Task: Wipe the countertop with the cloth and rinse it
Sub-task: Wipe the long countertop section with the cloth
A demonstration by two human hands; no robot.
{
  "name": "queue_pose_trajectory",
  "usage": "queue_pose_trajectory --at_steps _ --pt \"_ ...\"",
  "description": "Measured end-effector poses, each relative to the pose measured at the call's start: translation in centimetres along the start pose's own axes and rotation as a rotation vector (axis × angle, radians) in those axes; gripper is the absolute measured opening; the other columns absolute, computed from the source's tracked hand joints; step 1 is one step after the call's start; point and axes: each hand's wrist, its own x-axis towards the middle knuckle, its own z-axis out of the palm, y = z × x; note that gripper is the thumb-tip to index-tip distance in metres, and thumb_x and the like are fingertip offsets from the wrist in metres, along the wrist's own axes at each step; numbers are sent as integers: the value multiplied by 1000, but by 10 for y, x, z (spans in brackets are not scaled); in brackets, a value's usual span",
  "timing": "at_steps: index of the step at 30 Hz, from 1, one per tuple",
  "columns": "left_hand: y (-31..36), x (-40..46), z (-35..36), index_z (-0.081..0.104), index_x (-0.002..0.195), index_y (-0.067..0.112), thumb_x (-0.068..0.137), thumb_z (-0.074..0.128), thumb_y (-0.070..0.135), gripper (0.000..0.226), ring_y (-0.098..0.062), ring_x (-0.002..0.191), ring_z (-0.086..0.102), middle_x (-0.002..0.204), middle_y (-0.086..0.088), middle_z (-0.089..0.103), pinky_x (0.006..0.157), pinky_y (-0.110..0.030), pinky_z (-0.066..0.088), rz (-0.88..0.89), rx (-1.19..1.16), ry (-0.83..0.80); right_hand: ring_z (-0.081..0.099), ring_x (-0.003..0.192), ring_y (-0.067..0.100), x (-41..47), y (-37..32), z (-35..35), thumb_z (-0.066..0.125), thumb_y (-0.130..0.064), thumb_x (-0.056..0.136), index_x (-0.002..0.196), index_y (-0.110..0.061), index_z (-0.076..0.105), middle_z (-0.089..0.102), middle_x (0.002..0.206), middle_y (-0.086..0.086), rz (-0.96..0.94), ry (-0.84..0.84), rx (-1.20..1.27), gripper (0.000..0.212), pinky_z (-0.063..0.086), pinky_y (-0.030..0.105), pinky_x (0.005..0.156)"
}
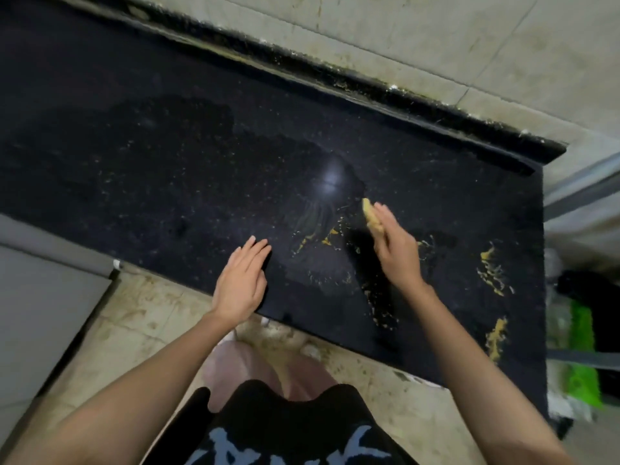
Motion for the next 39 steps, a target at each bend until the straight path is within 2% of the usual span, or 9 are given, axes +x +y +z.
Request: queue_pose_trajectory --at_steps 9,16,21,25,27,29,33,36,39 --pt "19 -5 10 46 134 -1 90 27 25 55 -22 134 33 142 -10 44 113 -23 4 -168 77 8 19 142 18 78 51 27 32 -25 101 145 -10 27 26 153 3 27 -230 -459 47 17 32 114" --pt "20 -4 10 46 133 -1 87 28 23 56 -25 133 35 141 -11 44 112 -24 6 -163 109 30 18 143 20 96 51 32 28 -29 101 146 -9 25 24 154 6 -53 -295 -522 49 16 33 114" --pt "20 -5 10 47 133 -1 86 28 22 56 -26 133 36 141 -12 44 111 -31 15 -161 104 22 33 137 24 22 11 47 19 -41 98 140 -8 38 39 146 8 -368 -460 -419 56 21 31 110" --pt "21 -4 10 46 133 0 86 28 21 55 -26 133 36 141 -12 44 112 -26 10 -172 91 14 31 135 17 2 13 36 18 -41 99 139 -10 42 40 145 4 -623 -633 -399 55 18 27 110" --pt "21 -4 9 47 133 0 86 28 20 54 -26 132 37 140 -12 45 113 -26 9 -175 85 15 34 136 20 33 33 30 16 -44 99 139 -11 42 40 145 4 -564 -599 -428 58 19 27 109" --pt "21 -4 9 48 132 0 86 29 20 54 -27 132 37 140 -12 46 112 -26 9 -178 77 21 32 137 23 72 51 28 15 -45 98 141 -9 37 37 147 6 -366 -493 -439 61 24 33 110" --pt "20 -5 8 48 133 1 85 30 20 54 -26 132 37 140 -11 46 113 -25 9 -183 78 20 18 143 19 119 46 44 27 -30 101 146 -10 24 23 154 4 -171 -388 -518 50 19 33 112" --pt "21 -5 8 48 133 2 85 30 20 55 -26 133 37 140 -10 46 113 -27 12 -186 88 9 17 143 18 115 18 65 29 -29 101 146 -11 25 24 154 3 -205 -379 -518 49 15 30 113" --pt "21 -4 7 47 133 1 85 29 21 55 -26 133 37 141 -10 45 112 -30 14 -183 97 -2 24 141 18 84 -12 83 30 -32 100 144 -12 31 30 151 3 -377 -467 -427 48 15 28 111"
